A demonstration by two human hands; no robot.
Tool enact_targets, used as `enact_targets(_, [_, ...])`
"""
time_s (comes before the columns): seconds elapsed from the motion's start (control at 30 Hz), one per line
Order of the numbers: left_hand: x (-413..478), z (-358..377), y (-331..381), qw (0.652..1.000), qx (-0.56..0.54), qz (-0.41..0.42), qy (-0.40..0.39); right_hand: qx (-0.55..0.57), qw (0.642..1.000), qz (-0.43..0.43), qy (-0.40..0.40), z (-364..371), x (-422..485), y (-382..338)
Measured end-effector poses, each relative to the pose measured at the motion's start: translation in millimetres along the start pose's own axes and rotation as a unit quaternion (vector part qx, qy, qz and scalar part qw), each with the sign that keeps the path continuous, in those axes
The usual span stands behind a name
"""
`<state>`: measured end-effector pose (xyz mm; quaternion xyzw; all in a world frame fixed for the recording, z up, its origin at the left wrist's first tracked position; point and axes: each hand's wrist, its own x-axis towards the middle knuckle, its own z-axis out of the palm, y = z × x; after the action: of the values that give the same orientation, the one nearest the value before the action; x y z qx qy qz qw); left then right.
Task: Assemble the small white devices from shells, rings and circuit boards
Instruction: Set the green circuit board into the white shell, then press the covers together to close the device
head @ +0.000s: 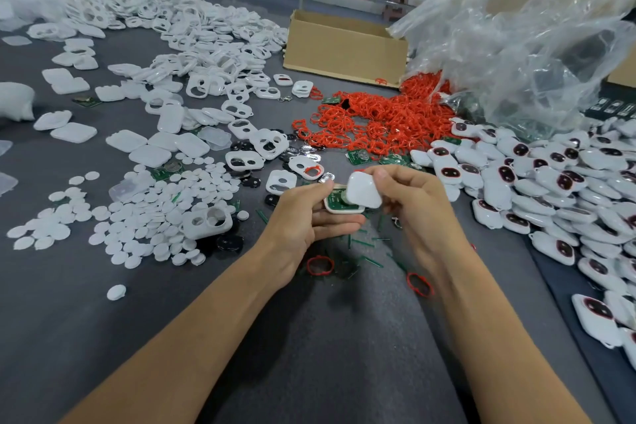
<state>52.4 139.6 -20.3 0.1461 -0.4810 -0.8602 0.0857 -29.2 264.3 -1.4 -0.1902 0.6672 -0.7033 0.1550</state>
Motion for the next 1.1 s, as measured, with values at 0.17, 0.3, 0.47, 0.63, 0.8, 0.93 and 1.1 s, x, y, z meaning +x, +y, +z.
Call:
enact_targets(0.17, [-0.2,-1.6,-3.0,0.998,0.053,0.017,0.002,0.039,0.998,0.04,-0.006,-13.9,1.0,-7.4])
enact_targets(0.3, [-0.2,-2.0,-3.7,0.998,0.061,0.024,0.008,0.049,0.998,0.042,-0.007,-12.3,0.5,-9.5])
enact_targets(0.47, [-0.4,-2.2,-3.7,0.998,0.058,0.024,0.011,0.049,0.998,0.041,-0.003,-12.2,-0.4,-8.9])
enact_targets(0.63, [-0.6,-1.4,-2.9,0.998,0.058,0.02,0.013,0.024,0.999,0.04,-0.002,-13.1,-0.5,-7.9])
enact_targets(0.8, [0.0,-1.2,-3.4,0.998,0.056,0.02,0.017,-0.016,0.999,0.029,-0.009,-13.1,-0.2,-5.9])
enact_targets(0.93, [0.7,-0.7,-4.1,0.998,0.056,0.022,0.015,-0.027,0.999,0.023,-0.007,-13.7,-0.1,-5.3])
enact_targets(1.1, [-1.2,-0.4,-4.2,0.997,0.068,0.021,-0.003,-0.072,0.997,-0.015,-0.004,-6.2,-0.9,-1.8])
